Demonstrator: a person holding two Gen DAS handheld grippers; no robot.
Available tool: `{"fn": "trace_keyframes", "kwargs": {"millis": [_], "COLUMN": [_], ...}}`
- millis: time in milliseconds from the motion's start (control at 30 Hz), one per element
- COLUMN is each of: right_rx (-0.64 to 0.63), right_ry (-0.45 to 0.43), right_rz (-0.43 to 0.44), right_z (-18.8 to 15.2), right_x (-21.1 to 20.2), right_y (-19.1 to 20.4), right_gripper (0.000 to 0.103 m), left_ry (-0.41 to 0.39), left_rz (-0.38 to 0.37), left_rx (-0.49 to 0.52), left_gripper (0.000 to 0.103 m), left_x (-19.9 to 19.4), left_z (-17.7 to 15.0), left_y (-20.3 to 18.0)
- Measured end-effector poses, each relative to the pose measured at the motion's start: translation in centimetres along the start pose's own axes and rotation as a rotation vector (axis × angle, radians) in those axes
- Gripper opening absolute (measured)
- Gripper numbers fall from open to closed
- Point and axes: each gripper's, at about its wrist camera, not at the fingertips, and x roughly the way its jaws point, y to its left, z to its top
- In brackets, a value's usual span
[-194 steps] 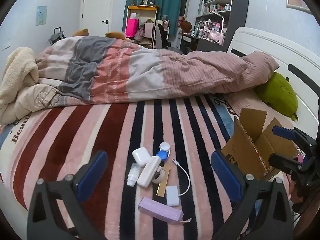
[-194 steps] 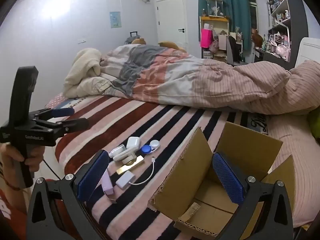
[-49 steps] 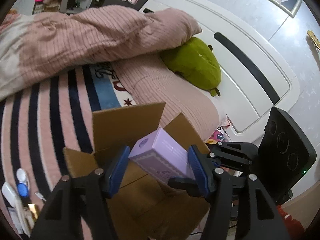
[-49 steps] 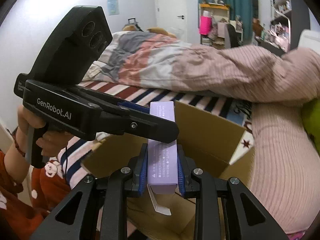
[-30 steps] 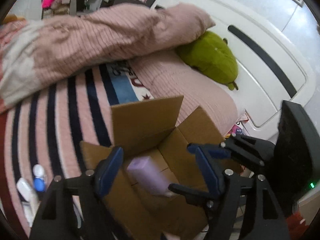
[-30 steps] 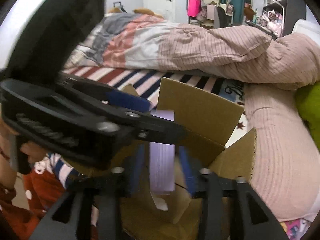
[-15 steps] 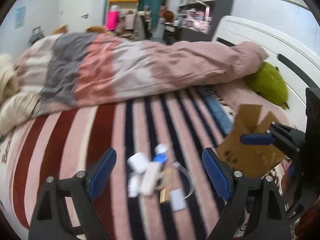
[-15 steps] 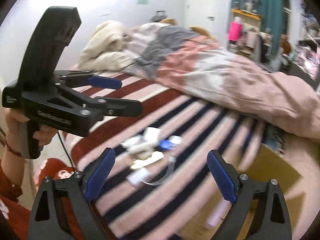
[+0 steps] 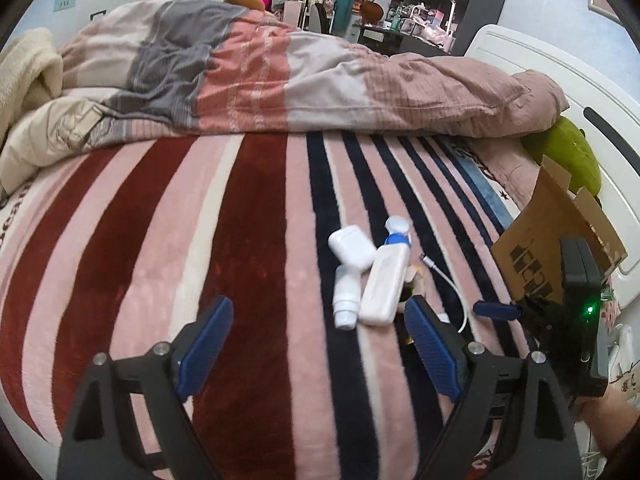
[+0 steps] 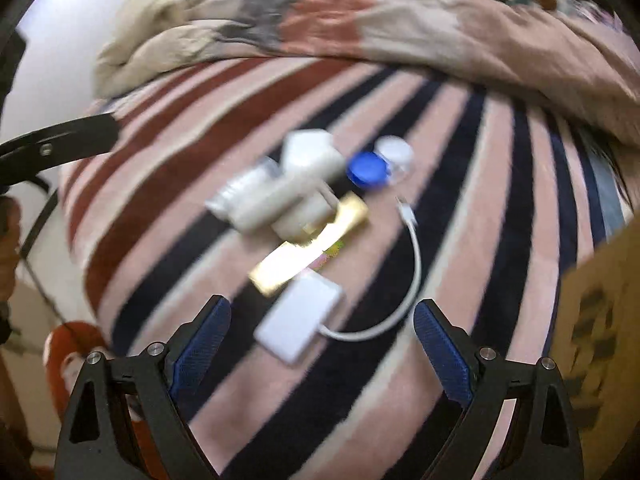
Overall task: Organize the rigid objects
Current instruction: 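Move the right gripper back and grasp the white power bank, then lower the white power bank into the cardboard box and release it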
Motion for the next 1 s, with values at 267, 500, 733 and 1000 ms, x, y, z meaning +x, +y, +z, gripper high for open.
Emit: {"fn": "trace_keyframes", "kwargs": {"millis": [267, 500, 733, 1000], "right_rx": [0.143, 0.085, 0.103, -0.035], "right_ry": [-0.055, -0.053, -0.13, -0.3], "right_rz": [-0.108, -0.194, -0.135, 0.039], "right_z": [-2.0, -2.2, -2.7, -0.4], "right_x": [0.3, 0.1, -3.9, -12.8], "right_y": [0.9, 2.4, 1.5, 1.6], "right_gripper": [0.066, 0.024, 0.024, 0.024], "left_ry": [0.003, 0.035, 0.037, 0.006], "left_rz": [-0.05, -0.042, -0.117, -0.341], "left_rx": [-0.002, 0.032, 0.094, 0.126], "left_gripper": [0.086, 0.086, 0.086, 0.068], "left_x": [0.1, -1.1, -3.0, -4.0], "left_z": [-0.8, -1.2, -0.6, 4.2], "left_y": [0.7, -0.8, -5.4, -12.3]}}
